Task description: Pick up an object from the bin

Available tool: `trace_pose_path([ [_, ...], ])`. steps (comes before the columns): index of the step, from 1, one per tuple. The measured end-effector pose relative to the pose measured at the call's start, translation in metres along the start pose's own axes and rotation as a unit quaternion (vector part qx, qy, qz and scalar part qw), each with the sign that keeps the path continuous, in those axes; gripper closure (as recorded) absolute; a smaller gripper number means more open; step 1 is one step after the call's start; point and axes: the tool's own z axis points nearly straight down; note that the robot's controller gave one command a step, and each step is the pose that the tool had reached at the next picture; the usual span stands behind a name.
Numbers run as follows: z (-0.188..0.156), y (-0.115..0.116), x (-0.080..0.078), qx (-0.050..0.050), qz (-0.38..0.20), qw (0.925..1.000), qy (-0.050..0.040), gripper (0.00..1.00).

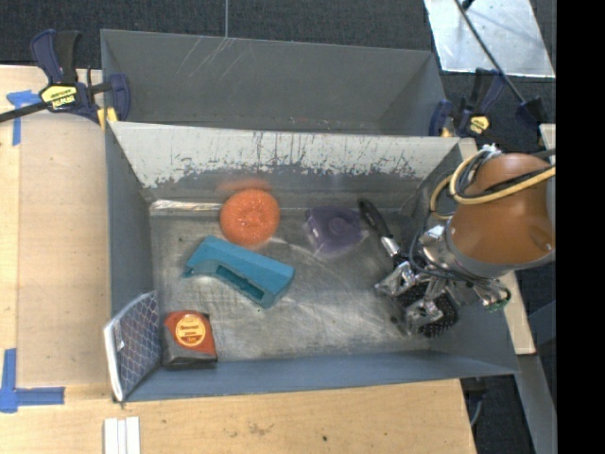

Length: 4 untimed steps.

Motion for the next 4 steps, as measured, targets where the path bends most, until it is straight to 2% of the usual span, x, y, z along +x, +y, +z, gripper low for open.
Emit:
trace_pose_path([
  [1,-0.05,0.003,0.008,-0.001,0.006,1.0,0.0029,1.0],
  [2,-0.081,-0.003,0.017,0.002,0.033,0.9995,-0.0038,1.0],
  [3,-0.069,0.0,0.012,0.002,0.02,0.9998,0.0003,0.0],
  [4,-0.069,0.0,0.012,0.002,0.02,0.9998,0.0003,0.0],
])
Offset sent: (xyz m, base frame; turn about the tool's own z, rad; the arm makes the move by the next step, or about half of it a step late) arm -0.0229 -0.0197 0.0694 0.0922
